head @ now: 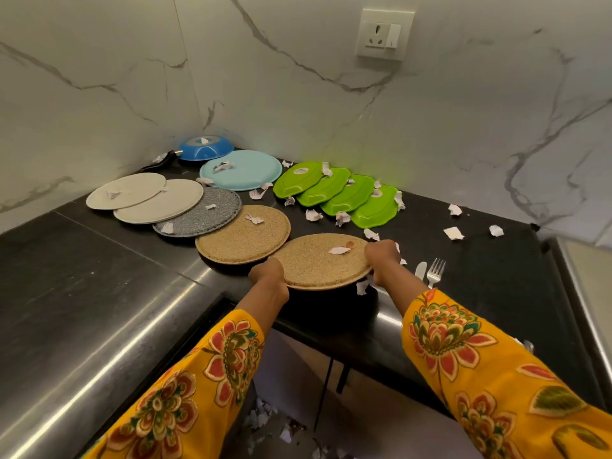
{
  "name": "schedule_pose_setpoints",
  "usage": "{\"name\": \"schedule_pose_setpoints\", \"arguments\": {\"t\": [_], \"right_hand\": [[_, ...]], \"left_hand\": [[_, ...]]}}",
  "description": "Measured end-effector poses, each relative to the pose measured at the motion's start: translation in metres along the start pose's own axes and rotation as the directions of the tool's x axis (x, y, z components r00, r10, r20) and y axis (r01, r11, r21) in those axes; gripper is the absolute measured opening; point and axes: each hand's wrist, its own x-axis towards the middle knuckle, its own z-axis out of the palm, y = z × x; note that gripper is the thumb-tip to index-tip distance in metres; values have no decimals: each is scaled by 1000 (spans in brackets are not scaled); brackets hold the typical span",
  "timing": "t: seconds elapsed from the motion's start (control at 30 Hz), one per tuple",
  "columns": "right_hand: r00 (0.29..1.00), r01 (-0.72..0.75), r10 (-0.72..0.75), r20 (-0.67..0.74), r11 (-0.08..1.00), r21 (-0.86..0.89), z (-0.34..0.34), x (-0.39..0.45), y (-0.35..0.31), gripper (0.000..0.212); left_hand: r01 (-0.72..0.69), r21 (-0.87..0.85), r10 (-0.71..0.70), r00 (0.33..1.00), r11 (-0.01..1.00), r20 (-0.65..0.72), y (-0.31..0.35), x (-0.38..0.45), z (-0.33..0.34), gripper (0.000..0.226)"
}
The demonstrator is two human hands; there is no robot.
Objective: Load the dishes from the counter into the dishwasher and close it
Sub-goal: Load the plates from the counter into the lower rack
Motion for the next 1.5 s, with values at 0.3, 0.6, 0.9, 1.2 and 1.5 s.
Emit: {"name": "schedule_pose_setpoints", "arguments": {"t": [0.3,0.6,0.9,1.2,1.5], "right_hand": [[993,-4,66,-93,839,543,-55,-62,12,19],[984,85,43,-172,736,672,-102,-135,46,19],[944,124,139,-301,695,709,-156,-186,114,17],[861,131,255,-440,725,676,-207,-212,191,23],[820,71,378,-429,677,733,-262,-238,274,25]], "left_hand": [[121,-129,-95,977,984,191,-9,-58,-26,17],[157,-140,-98,928,978,359,-34,-108,-38,17],[175,-26,-141,863,984,484,-84,-154,-37,25],[168,68,-178,822,983,540,-143,-194,-12,28],[201,167,-262,733,965,628,-221,-229,14,40]]}}
